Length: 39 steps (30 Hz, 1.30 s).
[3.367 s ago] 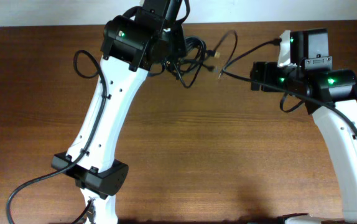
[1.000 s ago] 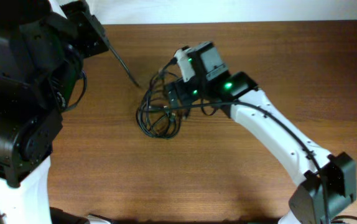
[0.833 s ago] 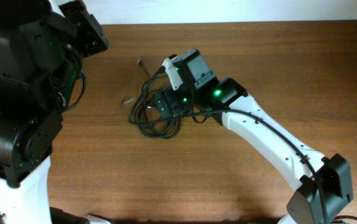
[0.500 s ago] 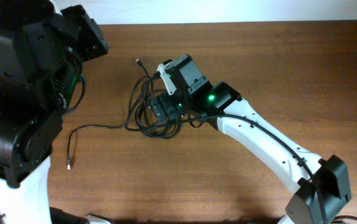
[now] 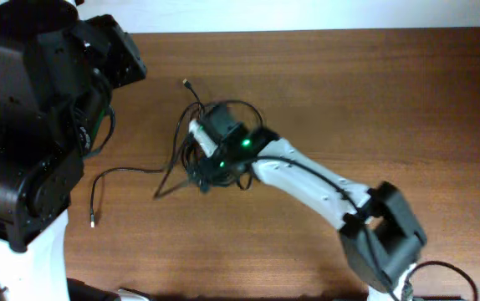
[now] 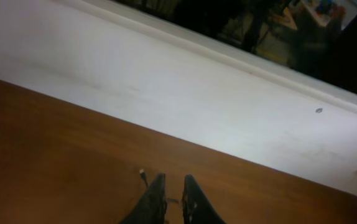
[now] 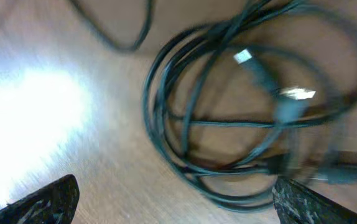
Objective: Untangle cables
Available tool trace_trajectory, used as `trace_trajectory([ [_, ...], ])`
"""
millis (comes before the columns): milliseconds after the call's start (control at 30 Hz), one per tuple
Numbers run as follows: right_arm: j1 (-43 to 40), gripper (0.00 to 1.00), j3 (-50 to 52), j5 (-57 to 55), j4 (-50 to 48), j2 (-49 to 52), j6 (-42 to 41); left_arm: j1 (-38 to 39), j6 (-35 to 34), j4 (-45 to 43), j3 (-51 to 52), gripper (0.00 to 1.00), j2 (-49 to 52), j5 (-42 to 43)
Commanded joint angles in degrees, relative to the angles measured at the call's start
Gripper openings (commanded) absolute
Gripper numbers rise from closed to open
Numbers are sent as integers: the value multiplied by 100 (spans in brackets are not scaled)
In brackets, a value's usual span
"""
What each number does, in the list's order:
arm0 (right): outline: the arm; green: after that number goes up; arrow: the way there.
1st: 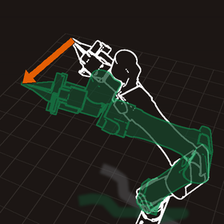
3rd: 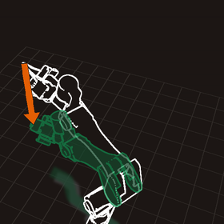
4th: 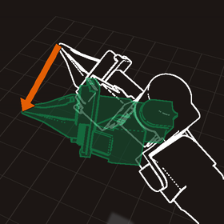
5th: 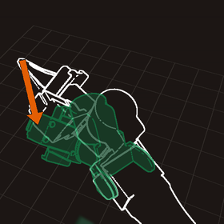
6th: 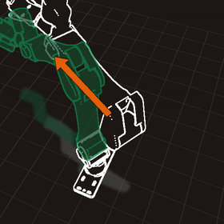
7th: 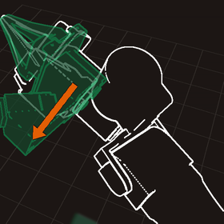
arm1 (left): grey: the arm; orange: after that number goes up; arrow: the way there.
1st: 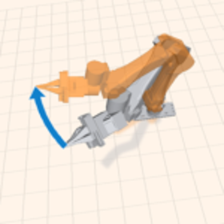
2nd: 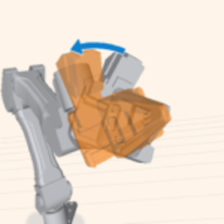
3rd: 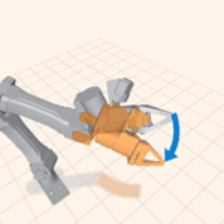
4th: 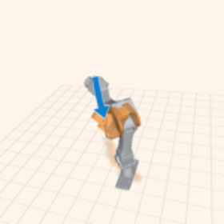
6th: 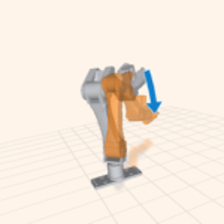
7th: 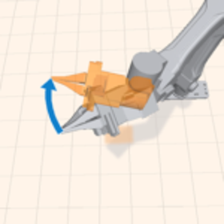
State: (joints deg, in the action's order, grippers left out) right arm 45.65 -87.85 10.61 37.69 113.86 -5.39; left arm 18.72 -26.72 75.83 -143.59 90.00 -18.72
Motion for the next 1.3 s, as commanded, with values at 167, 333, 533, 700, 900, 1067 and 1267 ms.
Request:
trace_trajectory([
  [167,306,99,103,90,46,555,949,-31,72,116,-68,11,42,-81],
  [333,310,99,245,76,42,645,1572,-31,72,223,-68,12,42,-81],
  [533,310,100,317,76,-22,651,1720,-31,72,337,-68,11,42,-81],
  [700,310,100,317,74,-22,651,1718,-31,72,337,-68,48,42,-81],
  [900,310,100,317,74,-63,651,1720,-31,72,339,-68,68,42,-81],
  [1067,310,98,356,76,-396,654,1720,-31,72,352,-68,77,42,-81],
  [1267,310,76,365,74,-409,905,1716,-31,72,431,-68,77,42,-81],
])
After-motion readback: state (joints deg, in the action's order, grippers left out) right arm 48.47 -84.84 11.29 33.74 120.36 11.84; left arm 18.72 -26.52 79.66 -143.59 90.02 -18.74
